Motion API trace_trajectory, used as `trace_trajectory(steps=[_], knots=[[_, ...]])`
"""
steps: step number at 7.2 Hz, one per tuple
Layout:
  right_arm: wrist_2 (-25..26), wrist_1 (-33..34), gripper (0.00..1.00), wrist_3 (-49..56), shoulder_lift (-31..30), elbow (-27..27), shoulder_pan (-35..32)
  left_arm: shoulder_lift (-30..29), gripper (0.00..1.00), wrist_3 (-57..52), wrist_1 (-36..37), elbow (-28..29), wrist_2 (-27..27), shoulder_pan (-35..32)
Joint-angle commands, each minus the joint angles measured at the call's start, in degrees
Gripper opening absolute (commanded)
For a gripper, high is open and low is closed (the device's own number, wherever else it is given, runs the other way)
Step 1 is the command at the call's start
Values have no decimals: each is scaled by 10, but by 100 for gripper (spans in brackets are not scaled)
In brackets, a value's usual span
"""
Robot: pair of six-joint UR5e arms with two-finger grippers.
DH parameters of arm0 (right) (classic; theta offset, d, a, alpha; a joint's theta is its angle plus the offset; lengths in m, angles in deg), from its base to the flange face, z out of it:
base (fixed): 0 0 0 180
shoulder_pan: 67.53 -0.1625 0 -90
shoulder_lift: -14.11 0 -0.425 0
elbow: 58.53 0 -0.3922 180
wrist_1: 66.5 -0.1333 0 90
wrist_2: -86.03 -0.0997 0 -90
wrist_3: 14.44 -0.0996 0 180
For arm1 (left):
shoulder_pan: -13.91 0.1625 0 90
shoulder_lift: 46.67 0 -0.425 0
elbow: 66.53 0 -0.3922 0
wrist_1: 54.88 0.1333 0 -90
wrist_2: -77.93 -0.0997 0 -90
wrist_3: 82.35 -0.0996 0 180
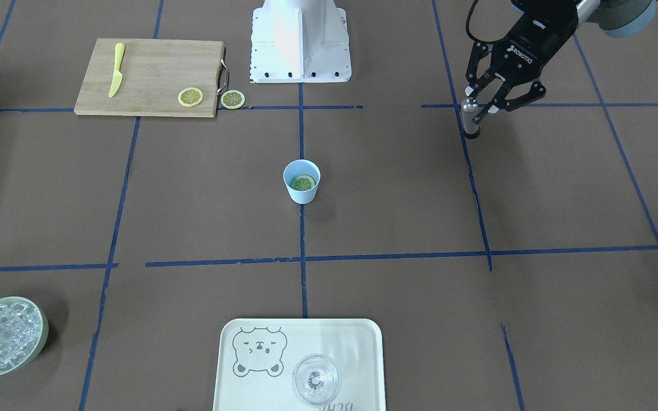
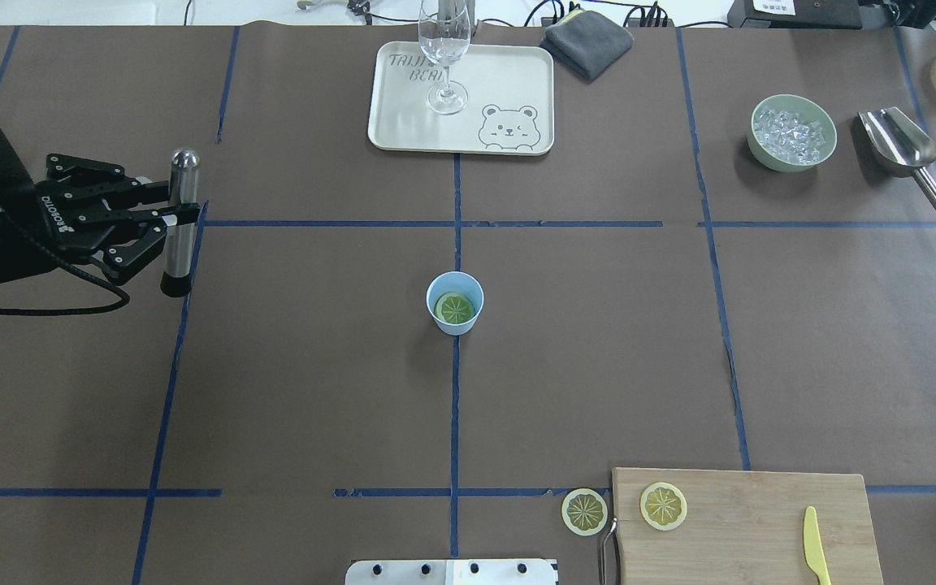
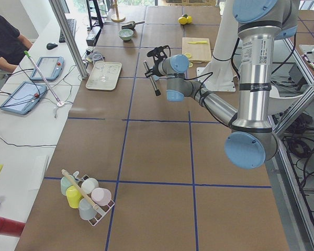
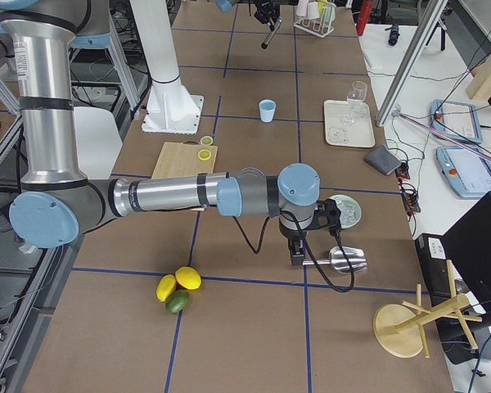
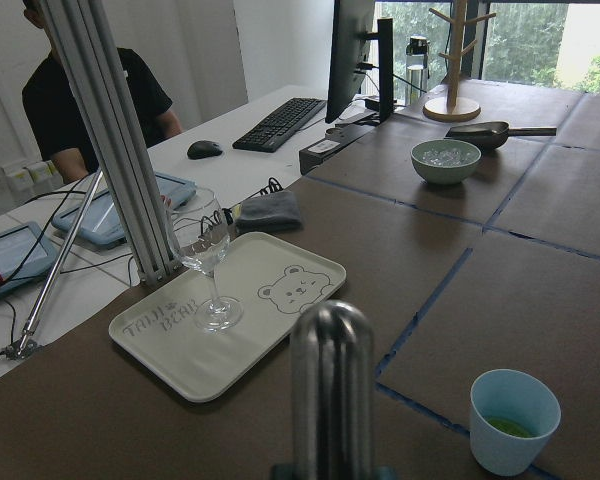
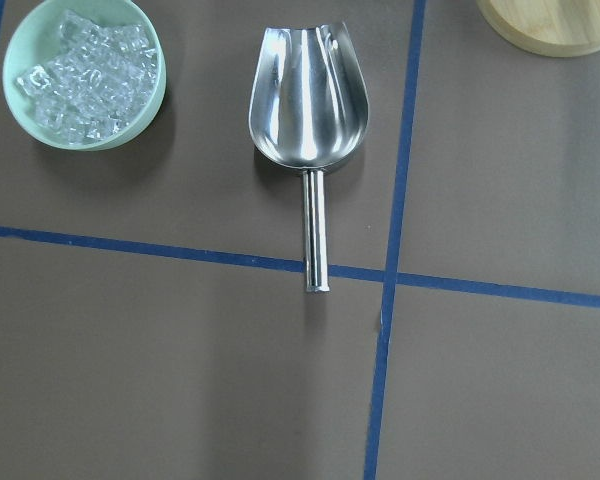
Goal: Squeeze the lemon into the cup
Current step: 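Carry the muddler back and lower it onto the table with the left gripper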
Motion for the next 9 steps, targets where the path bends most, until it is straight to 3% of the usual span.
trace_trajectory(steps=[1, 3, 4, 5, 7, 9], knots=[[-10, -3, 100, 0, -4, 12, 0, 66, 0, 37, 12, 24, 23, -6], [-12, -3, 100, 1, -2, 12, 3, 80, 0, 85, 55, 28, 23, -7], [-19, -3, 100, 1, -5, 13, 3, 64, 0, 99, 184, 20, 50, -10], [-16, -4, 100, 1, -26, 14, 3, 1, 0, 117, 292, 49, 137, -14], [-11, -4, 100, 2, -52, 14, 3, -70, 0, 117, 366, 93, 155, -12], [-12, -5, 100, 2, -54, 14, 3, -136, 0, 116, 509, 99, 169, -20]])
